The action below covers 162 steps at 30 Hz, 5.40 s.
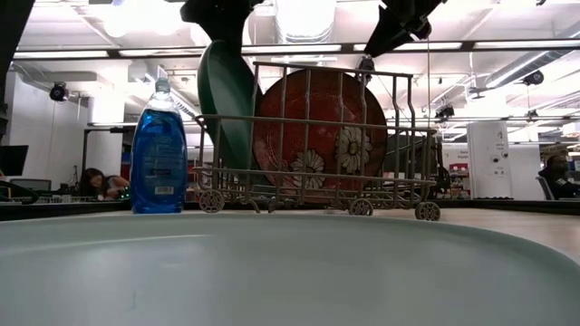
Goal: Sort dishes
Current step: Put the green plate into the gray dishwasher rack
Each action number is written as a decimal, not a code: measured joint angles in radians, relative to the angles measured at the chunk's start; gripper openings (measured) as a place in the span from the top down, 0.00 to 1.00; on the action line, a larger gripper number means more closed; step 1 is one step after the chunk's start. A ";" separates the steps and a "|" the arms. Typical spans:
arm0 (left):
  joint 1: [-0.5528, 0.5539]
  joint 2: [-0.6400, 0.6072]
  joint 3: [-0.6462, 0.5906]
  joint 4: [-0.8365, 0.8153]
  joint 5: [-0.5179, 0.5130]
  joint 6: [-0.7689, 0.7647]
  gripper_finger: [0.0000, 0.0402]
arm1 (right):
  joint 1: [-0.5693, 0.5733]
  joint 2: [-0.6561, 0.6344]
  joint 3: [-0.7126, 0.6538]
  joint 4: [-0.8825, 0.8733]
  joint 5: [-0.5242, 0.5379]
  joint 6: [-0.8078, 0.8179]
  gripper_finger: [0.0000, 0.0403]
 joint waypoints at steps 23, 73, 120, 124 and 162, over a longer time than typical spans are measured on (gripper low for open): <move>0.000 0.022 0.007 0.001 -0.005 0.030 0.71 | 0.000 0.000 -0.043 0.043 0.000 0.002 0.56; 0.000 0.033 0.004 0.000 -0.004 0.037 0.71 | 0.000 0.000 -0.066 0.046 0.000 0.014 0.56; -0.012 0.033 0.004 0.000 -0.005 0.028 0.71 | 0.000 0.000 -0.084 0.047 0.000 0.023 0.56; -0.014 0.033 0.004 0.000 -0.005 0.023 0.71 | 0.000 0.000 -0.086 0.049 0.000 0.023 0.56; -0.035 0.033 0.004 0.002 -0.004 0.016 0.71 | 0.000 0.000 -0.086 0.050 0.000 0.031 0.56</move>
